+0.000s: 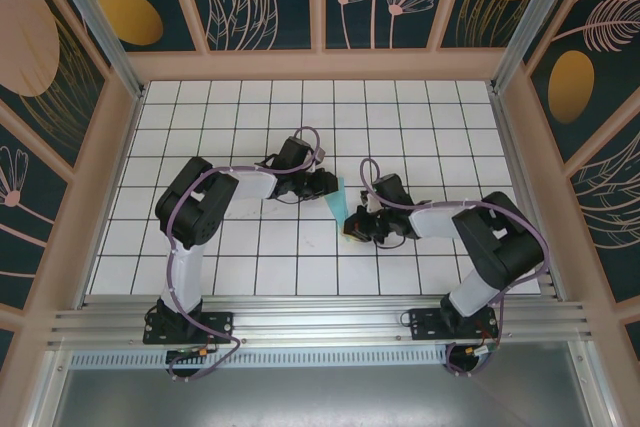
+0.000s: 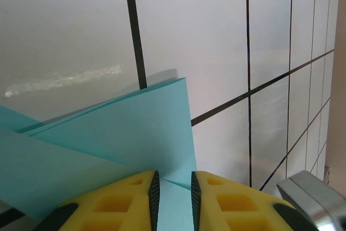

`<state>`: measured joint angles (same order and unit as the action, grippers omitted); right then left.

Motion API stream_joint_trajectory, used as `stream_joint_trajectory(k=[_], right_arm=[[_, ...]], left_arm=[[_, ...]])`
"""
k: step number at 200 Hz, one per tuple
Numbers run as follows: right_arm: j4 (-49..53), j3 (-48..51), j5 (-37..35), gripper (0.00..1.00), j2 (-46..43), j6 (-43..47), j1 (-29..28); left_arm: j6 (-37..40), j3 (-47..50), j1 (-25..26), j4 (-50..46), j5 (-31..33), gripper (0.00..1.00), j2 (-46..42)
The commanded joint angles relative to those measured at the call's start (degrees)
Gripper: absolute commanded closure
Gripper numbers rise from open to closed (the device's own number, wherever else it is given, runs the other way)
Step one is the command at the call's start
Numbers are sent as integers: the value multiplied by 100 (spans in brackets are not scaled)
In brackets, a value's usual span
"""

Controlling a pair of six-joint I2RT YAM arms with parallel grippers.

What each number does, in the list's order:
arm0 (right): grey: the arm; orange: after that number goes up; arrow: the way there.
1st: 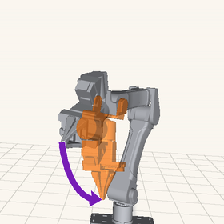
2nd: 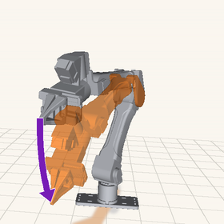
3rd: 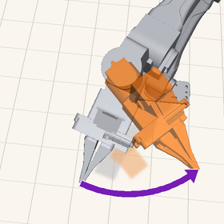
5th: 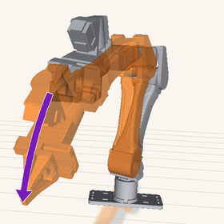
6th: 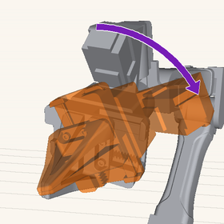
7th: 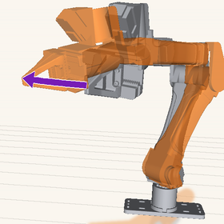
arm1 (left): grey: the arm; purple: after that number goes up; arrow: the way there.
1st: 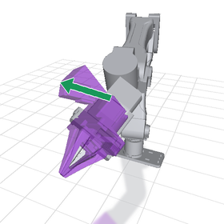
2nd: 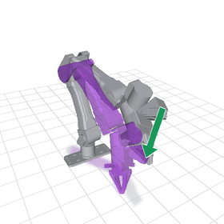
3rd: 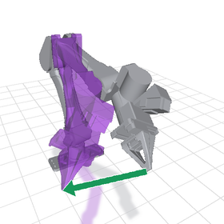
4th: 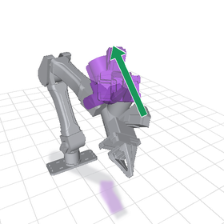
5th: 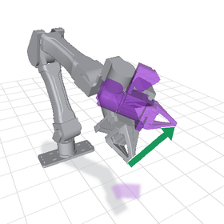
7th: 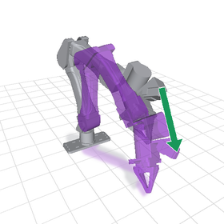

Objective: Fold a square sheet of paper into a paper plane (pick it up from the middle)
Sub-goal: Fold the wing for the fifth time at the center of the table.

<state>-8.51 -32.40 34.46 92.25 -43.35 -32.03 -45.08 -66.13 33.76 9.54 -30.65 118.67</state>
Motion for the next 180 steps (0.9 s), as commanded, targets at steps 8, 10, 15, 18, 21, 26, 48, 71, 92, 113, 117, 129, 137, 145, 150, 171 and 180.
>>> stream_joint_trajectory(k=[8, 10, 15, 18, 21, 26, 48, 71, 92, 113, 117, 129, 137, 145, 150, 171, 180], right_arm=[[252, 197, -155, 98, 125, 96, 8], [253, 205, -169, 98, 113, 81, 12], [247, 229, -200, 98, 86, 72, 13], [253, 222, -194, 98, 71, 65, 13], [261, 205, -179, 98, 46, 68, 13], [294, 164, -189, 98, 4, 64, 13], [422, -68, -357, 98, -306, 70, 4], [481, -296, -485, 97, -516, 136, 0], [197, -323, -399, 95, -549, 41, 0], [-101, -336, -224, 95, -375, -47, -14], [-127, -341, -211, 95, -333, -50, -14], [-186, -346, -177, 95, -167, -54, -18], [-210, -333, -139, 95, -46, -58, -18], [-255, -321, -78, 95, 86, -43, -14], [-277, -288, -62, 95, 160, -26, -15], [-332, -66, -148, 95, 431, -20, -2], [-367, 32, -173, 96, 522, -24, -5]], left_arm=[[206, -4, -36, -442, 396, 73, 376], [202, -9, -36, -439, 394, 73, 376], [204, -14, -40, -436, 386, 73, 378], [204, -19, -37, -436, 385, 73, 369], [203, -22, -36, -437, 388, 73, 361], [201, -32, -42, -444, 385, 73, 352], [172, -6, -36, -356, 356, 73, 276], [156, 14, -36, -316, 384, 73, 218], [195, 12, -40, -365, 370, 73, 252], [201, 21, -36, -374, 386, 73, 281], [203, 30, -36, -370, 385, 73, 287], [167, 46, -36, -316, 363, 73, 295], [173, 48, -36, -312, 365, 73, 297], [178, 41, -36, -325, 383, 73, 318], [185, 26, -36, -351, 386, 73, 322], [209, 21, -38, -385, 417, 73, 294], [216, 8, -37, -400, 434, 73, 283]])
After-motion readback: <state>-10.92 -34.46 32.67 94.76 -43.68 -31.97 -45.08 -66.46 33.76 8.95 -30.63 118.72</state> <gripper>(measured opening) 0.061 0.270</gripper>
